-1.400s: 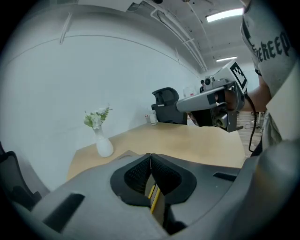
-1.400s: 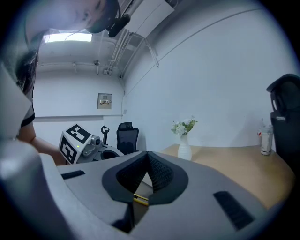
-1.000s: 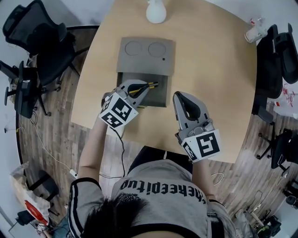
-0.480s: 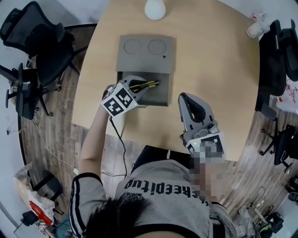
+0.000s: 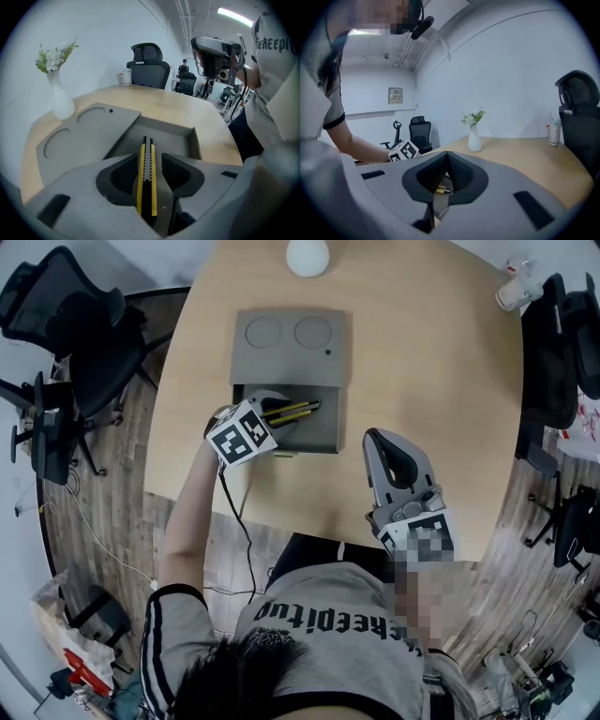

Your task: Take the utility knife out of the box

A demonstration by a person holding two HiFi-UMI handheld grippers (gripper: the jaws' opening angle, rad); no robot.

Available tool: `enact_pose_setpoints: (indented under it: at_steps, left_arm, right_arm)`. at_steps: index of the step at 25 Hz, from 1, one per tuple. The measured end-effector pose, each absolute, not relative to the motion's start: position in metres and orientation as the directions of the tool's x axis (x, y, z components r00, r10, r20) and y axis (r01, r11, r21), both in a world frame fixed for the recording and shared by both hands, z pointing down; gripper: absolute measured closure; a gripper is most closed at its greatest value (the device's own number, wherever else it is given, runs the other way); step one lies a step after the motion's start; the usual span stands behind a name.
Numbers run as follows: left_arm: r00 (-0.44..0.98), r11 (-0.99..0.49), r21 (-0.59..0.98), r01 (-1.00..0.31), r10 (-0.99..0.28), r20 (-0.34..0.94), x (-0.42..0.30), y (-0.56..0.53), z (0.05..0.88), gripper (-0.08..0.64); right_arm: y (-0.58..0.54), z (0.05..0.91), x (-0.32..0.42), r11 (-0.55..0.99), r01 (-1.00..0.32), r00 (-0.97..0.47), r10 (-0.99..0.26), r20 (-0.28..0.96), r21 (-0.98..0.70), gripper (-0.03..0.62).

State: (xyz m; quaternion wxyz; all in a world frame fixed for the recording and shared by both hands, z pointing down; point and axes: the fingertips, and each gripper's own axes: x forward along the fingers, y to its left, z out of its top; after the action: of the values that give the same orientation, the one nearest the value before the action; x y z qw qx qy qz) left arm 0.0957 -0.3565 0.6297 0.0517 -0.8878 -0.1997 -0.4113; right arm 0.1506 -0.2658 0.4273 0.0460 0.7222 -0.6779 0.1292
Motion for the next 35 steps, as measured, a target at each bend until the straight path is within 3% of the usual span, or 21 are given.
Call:
enact_pose_setpoints:
  at_steps: [16,25,35]
  left_arm:
    - [0.523,-0.918,0.088,0.386,0.296,0.799,0.095,-0.359,0.652,0.383]
    - [0.512,-0.927,0.048,0.372,0.248,0.822,0.095,-0.356,0.653,0.433]
    - [0.635,-0.968,0.034,0.247,0.188,0.749,0.099,-0.353,0.615,0.434]
  right_arm:
    - [-0.264,0.432,0.150,-0.072,-0.991,0.040,-0.965,0.258,-0.115,0.586]
    - [-0.259,0.429,0.150,-0.071,-0.991,0.041,-0.966,0.254,-0.111,0.586]
    - [-0.250,0.422,0.148,-0.044,-0.994,0.018,-0.971,0.238,-0.103,0.586]
